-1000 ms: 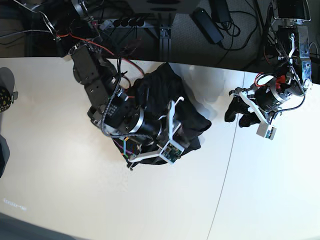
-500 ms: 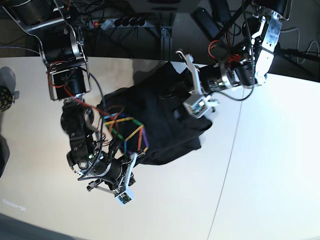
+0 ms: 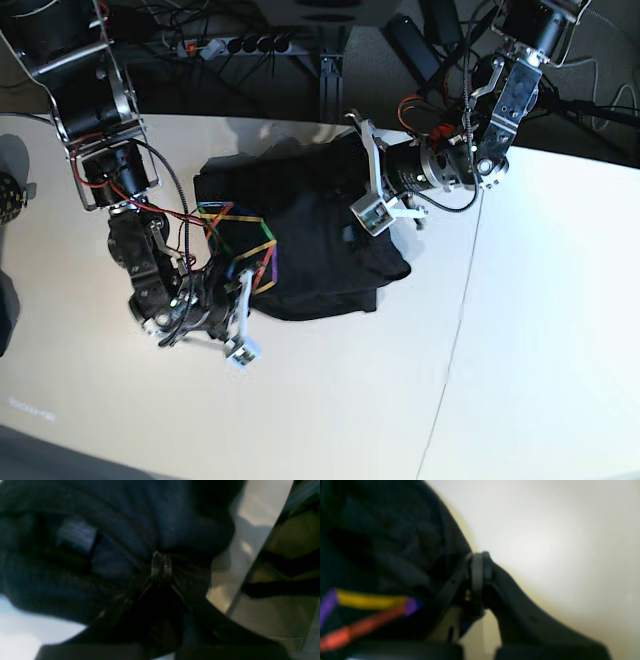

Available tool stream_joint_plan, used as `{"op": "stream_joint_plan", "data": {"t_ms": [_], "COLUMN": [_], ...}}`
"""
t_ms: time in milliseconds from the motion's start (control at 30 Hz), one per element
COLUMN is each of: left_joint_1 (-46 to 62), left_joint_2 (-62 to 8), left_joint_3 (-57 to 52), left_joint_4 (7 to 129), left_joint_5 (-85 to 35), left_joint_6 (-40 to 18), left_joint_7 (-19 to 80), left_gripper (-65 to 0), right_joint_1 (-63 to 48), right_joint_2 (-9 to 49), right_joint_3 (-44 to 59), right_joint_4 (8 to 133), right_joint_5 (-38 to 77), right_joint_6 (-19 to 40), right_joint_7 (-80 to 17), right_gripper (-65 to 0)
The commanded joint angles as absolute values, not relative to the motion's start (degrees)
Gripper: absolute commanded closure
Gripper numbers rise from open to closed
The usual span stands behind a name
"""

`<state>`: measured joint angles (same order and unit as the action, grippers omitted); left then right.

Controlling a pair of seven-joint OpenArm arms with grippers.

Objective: Fold the T-shirt properly
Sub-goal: 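Fold the strip end over with the right gripper onto the bundle, then press and square the folded shirt with both grippers, then release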

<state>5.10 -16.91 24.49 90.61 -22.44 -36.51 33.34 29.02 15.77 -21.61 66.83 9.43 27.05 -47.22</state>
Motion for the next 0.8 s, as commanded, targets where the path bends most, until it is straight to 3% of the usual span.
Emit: {"op": "stream_joint_plan", "data": {"t_ms": [0, 300, 767], "left_joint_1": [3.3, -6.0, -16.2], "left_joint_2": [-17.3, -17.3, -18.6], "left_joint_3": [24.0, 22.1, 22.0], "left_joint_4": [89.4, 79.1, 78.8], "left_joint_5": [-21.3, -21.2, -20.9], "left_joint_6": [-36.2, -36.2, -35.2], "left_joint_7": [33.8, 32.9, 33.2], "left_gripper": [0.0, 0.0, 0.0], "right_joint_1": [28.7, 15.4, 7.4], "right_joint_2": [17.2, 24.3, 20.0], "right_joint_3": [-21.3, -20.7, -18.9], "right_joint_4": [69.5, 85.7, 95.9], "right_joint_5": [10.6, 17.1, 20.1], "right_joint_6": [28.3, 28.3, 28.2], "right_joint_7": [-47.0, -49.7, -52.1], "right_gripper": [0.0, 0.0, 0.0]}}
